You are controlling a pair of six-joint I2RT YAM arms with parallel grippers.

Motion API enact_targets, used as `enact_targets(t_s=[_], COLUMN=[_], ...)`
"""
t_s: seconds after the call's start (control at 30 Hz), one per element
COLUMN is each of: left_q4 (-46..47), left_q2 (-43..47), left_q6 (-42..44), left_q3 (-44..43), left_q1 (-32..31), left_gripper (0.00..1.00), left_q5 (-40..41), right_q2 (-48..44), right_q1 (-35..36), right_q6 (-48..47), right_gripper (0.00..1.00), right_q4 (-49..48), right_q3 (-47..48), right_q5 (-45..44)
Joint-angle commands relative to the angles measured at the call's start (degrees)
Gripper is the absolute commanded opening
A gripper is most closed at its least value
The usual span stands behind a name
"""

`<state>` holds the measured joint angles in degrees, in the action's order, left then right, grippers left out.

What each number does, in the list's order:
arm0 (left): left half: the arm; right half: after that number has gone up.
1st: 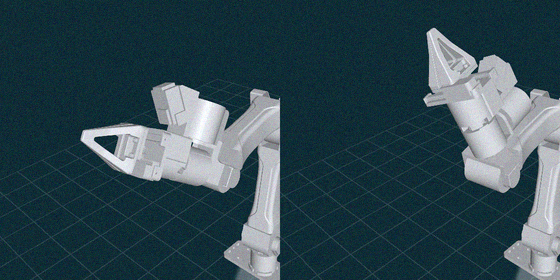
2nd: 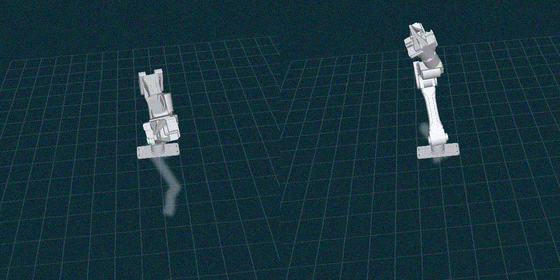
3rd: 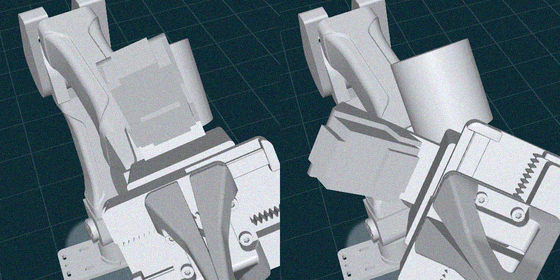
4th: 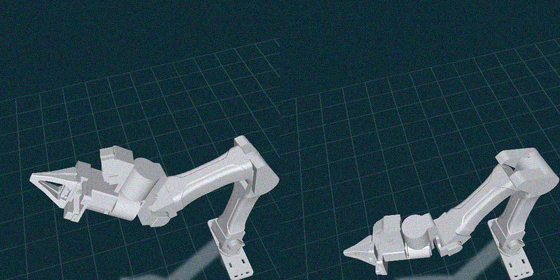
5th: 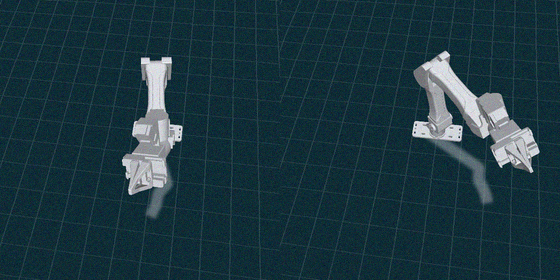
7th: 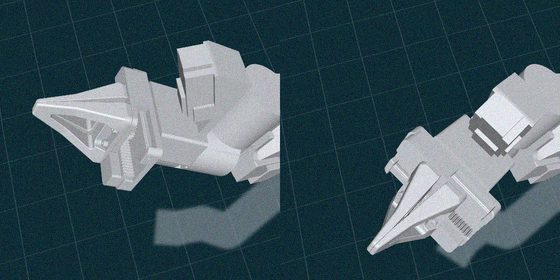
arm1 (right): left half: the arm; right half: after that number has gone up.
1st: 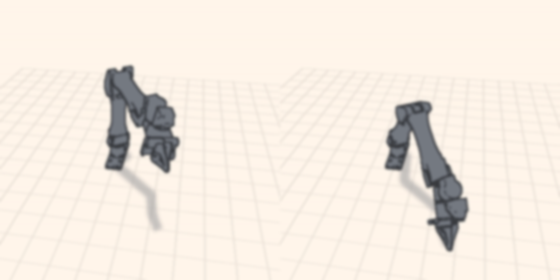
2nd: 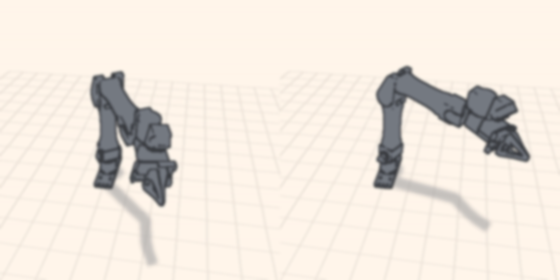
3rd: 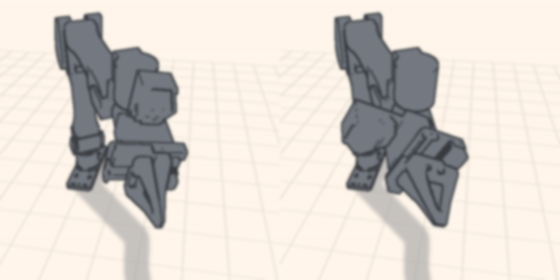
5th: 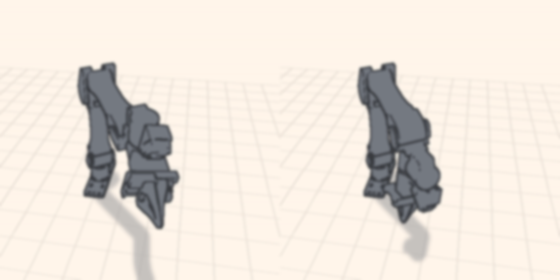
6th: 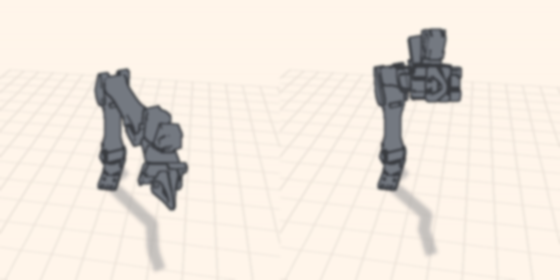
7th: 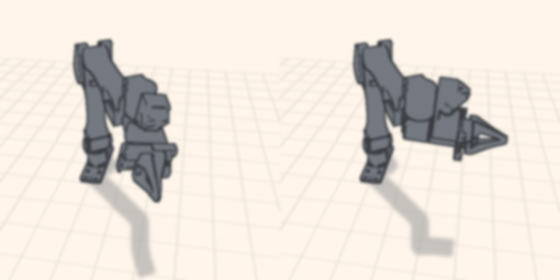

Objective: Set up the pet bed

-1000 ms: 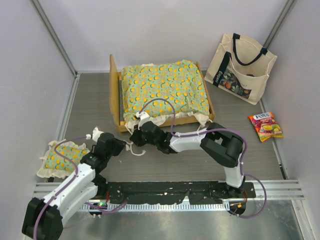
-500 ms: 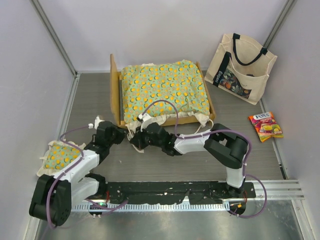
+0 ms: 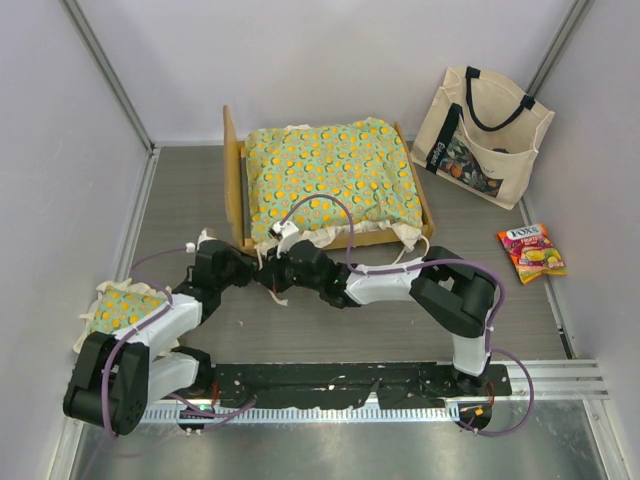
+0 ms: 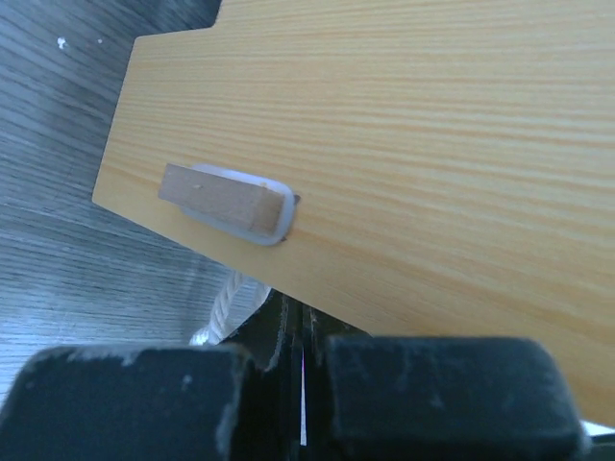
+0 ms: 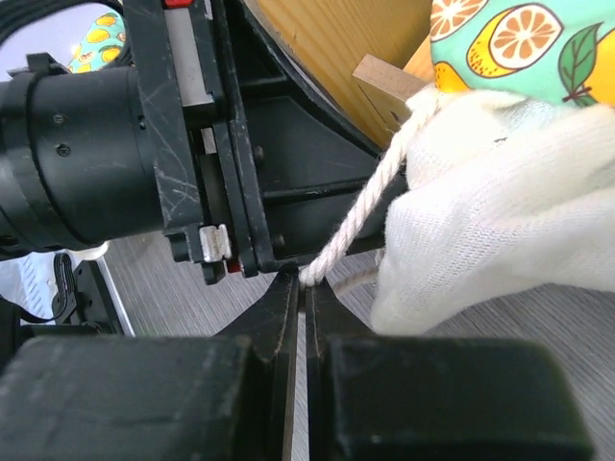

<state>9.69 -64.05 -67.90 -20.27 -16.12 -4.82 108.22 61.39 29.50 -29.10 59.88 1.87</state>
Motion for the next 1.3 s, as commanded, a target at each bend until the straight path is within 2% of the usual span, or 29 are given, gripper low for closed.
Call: enact_targets(t_s=[0.0,0.1,0.23,0.47,0.57,0.7,0.9,1.13,1.27], left_q4=[4.3,2.6,3.0,7.3,9.3,8.9,9.6,10.8,11.0], left_q2=[3.2,6.1,6.6,-1.8,-4.2,-5.2,-6.6,-8.2,-8.4], left_q6=[3.3,4.0,4.9,5.6,5.8,6.9,7.6,7.5,7.7], left_q3=[0.1,1.0,1.6,0.4,-0.7,-1.7,-2.4,-3.2,-3.3], left_q1=[-0.8,-0.8,-0.9,-1.2,-1.5,-1.5,-1.5,-1.5,-1.5], left_gripper=[0.00,0.00,0.00,0.00,0.00,0.00,0.00,0.00,0.00], left_q5=[-4.7,-4.1,-6.0,-12.4,-13.0,-12.8,-12.9,-14.2,-14.7], right_q2=[-2.5,-2.3,-2.6,-4.7,-5.7,-7.4,-10.0,-13.5,-14.4], right_q1=[0.1,0.1,0.1,0.1,0.1,0.1,0.1,-0.4,-3.5], right_q6=[-1.1,-0.8,-1.8,-4.3,-4.7,-5.7,-6.3,-1.7,3.3], right_gripper=[0.02,0.02,0.08,0.15,0.21,0.34,0.46,0.47,0.47], right_q4=[0.6,1.1,3.7,8.1,9.9,12.7,18.0,18.4,15.8], right_q3=[2.4,2.5,3.7,4.6,4.5,4.3,3.1,-2.6,-7.0], right_q5=[-3.4,-3.9,-3.6,-2.7,-2.7,-3.9,-5.8,-9.9,-7.2])
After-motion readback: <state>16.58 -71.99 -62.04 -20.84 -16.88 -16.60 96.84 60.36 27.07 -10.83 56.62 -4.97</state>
